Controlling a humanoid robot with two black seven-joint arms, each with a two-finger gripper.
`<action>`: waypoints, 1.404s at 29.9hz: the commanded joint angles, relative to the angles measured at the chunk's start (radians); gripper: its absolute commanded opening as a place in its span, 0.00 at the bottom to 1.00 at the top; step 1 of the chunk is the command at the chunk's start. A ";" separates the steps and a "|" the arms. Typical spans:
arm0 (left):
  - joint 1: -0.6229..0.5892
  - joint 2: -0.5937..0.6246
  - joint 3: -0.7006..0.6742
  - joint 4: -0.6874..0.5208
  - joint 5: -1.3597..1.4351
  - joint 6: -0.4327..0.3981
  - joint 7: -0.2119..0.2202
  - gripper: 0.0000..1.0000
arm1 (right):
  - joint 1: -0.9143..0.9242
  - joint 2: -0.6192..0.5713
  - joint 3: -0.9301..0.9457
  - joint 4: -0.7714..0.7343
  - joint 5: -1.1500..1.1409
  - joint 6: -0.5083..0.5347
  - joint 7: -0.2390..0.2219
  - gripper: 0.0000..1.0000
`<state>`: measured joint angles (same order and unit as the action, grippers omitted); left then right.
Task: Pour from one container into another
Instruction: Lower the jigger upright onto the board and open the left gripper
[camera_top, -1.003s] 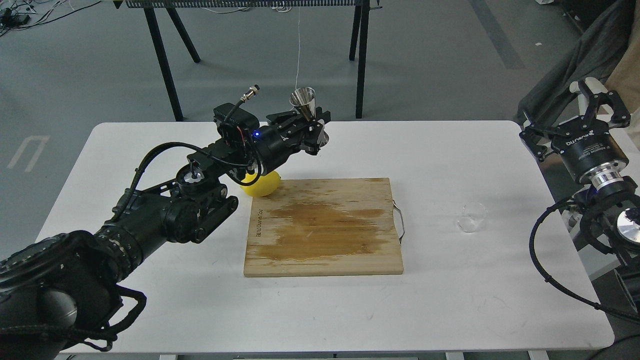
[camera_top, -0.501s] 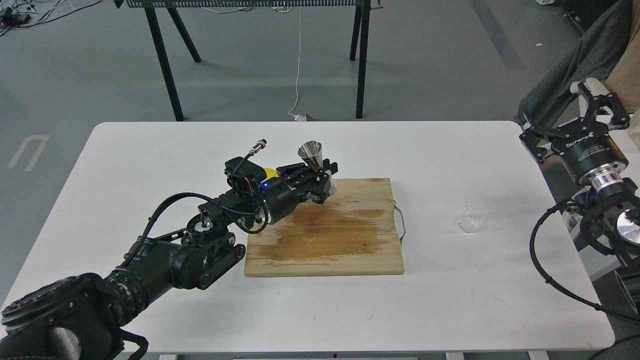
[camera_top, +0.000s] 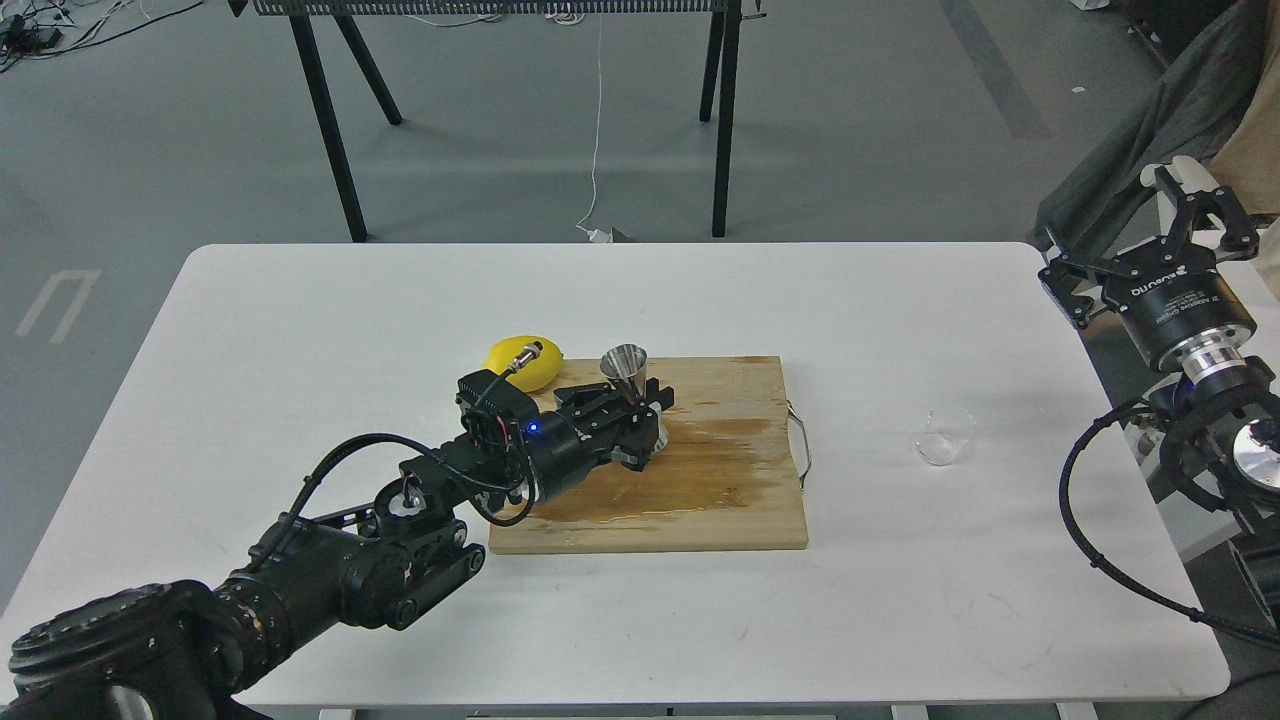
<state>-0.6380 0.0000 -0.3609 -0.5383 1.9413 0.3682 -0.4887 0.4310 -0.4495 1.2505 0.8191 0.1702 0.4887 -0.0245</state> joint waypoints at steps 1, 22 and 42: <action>0.006 0.000 0.022 0.001 0.001 0.032 0.000 0.12 | 0.000 0.000 0.000 0.000 0.000 0.000 0.000 0.99; 0.008 0.000 0.025 0.074 -0.002 0.080 0.000 0.12 | -0.002 0.009 0.000 0.000 0.000 0.000 0.000 0.99; 0.015 0.000 0.026 0.063 -0.002 0.077 0.000 0.23 | -0.002 0.009 0.001 -0.005 0.000 0.000 0.000 0.99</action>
<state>-0.6229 0.0000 -0.3354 -0.4758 1.9390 0.4449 -0.4888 0.4295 -0.4398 1.2501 0.8146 0.1703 0.4887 -0.0245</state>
